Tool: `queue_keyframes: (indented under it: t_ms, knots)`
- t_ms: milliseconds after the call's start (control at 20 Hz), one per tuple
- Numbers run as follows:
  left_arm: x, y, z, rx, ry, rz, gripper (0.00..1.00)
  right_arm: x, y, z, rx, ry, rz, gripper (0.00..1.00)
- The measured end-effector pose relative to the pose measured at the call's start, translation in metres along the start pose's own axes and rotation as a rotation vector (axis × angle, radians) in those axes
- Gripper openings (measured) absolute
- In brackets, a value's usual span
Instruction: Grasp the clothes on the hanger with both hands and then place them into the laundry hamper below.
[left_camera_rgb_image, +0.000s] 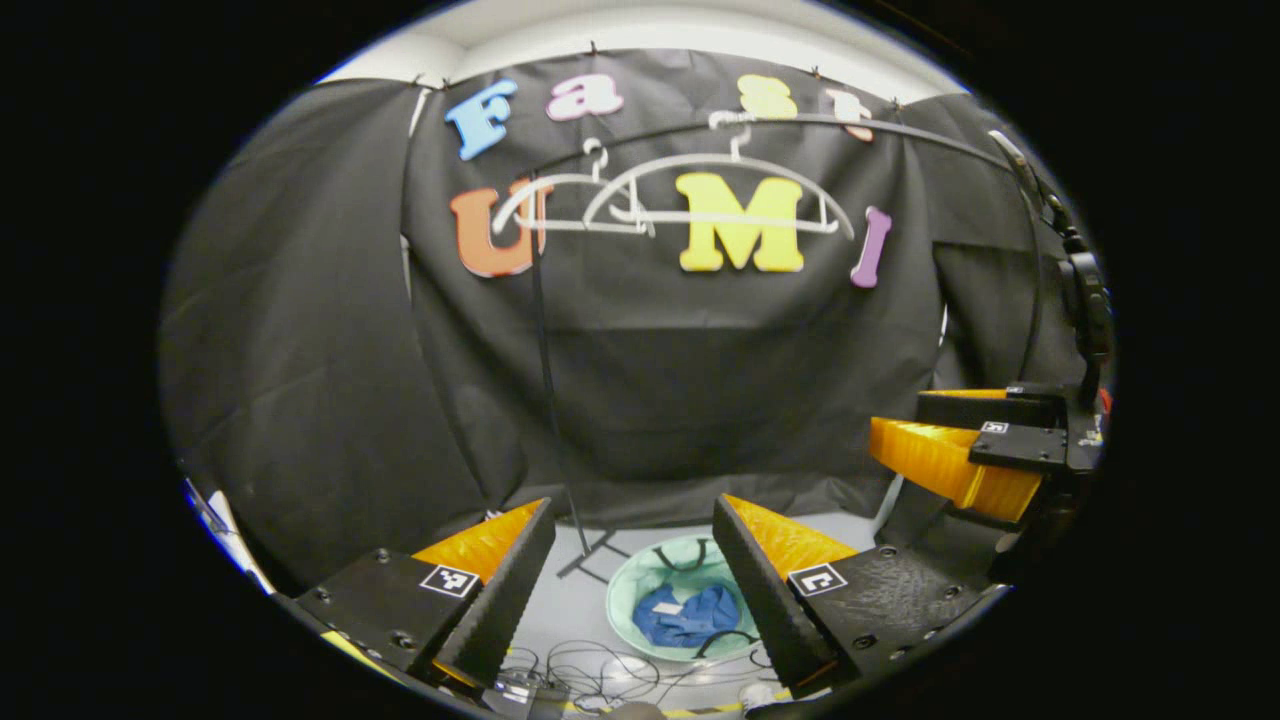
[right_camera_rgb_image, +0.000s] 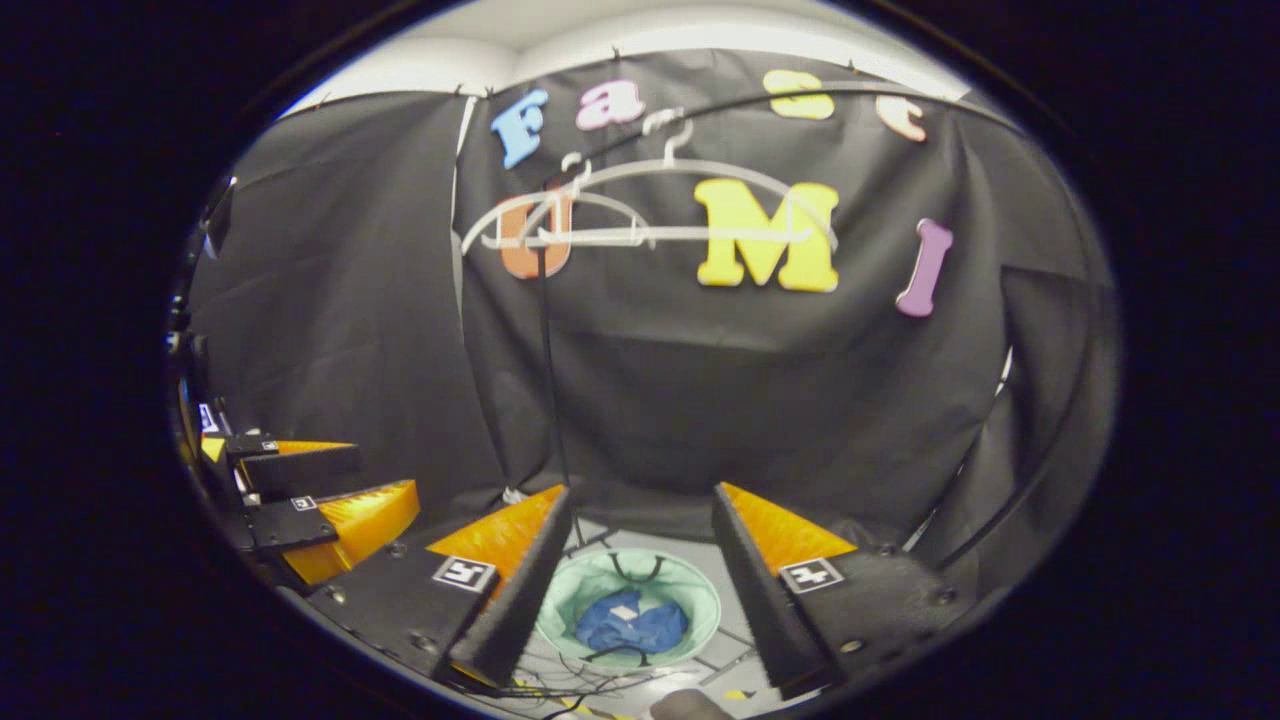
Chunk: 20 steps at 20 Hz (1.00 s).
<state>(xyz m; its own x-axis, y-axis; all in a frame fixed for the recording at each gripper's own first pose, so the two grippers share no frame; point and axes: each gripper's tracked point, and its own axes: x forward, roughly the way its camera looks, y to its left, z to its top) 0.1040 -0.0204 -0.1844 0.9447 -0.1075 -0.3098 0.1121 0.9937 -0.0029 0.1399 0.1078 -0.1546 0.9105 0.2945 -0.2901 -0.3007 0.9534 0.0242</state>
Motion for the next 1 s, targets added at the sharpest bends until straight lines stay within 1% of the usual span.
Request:
queue_keyframes:
  t_ms: [50, 100, 150, 300, 350, 450, 500, 600, 700, 800, 900, 1000]
  knots:
    - [-0.013, 0.004, 0.015, 0.003, -0.038, 0.005, 0.97, -0.017, -0.005, 0.011, 0.005, -0.045, -0.008, 0.93]
    - [-0.029, 0.011, 0.029, 0.005, -0.081, 0.007, 0.94, -0.034, -0.006, 0.023, 0.001, -0.086, -0.016, 1.00]
    - [-0.045, 0.015, 0.044, 0.002, -0.117, 0.007, 0.92, -0.053, -0.004, 0.036, -0.005, -0.119, -0.023, 1.00]
    - [-0.096, 0.022, 0.087, 0.002, -0.213, 0.013, 0.92, -0.108, 0.005, 0.074, -0.008, -0.215, -0.022, 1.00]
    - [-0.113, 0.024, 0.101, -0.002, -0.241, 0.017, 1.00, -0.125, 0.004, 0.086, -0.004, -0.242, -0.024, 1.00]
    - [-0.142, 0.021, 0.119, -0.021, -0.275, 0.013, 1.00, -0.160, 0.001, 0.107, 0.008, -0.299, -0.032, 1.00]
    - [-0.144, 0.023, 0.127, -0.031, -0.287, 0.015, 1.00, -0.174, 0.002, 0.115, 0.015, -0.326, -0.032, 1.00]
    - [-0.166, 0.026, 0.138, -0.025, -0.313, 0.019, 1.00, -0.201, -0.006, 0.129, 0.021, -0.370, -0.042, 1.00]
    - [-0.186, 0.029, 0.135, 0.001, -0.320, 0.061, 1.00, -0.219, -0.024, 0.129, 0.022, -0.394, -0.066, 1.00]
    - [-0.205, 0.029, 0.126, 0.009, -0.319, 0.110, 1.00, -0.237, -0.036, 0.120, 0.037, -0.406, -0.069, 1.00]
    - [-0.222, 0.017, 0.115, 0.021, -0.307, 0.121, 1.00, -0.249, -0.046, 0.105, 0.043, -0.394, -0.065, 1.00]
    - [-0.232, 0.005, 0.105, 0.010, -0.301, 0.135, 1.00, -0.258, -0.060, 0.097, 0.055, -0.380, -0.068, 1.00]
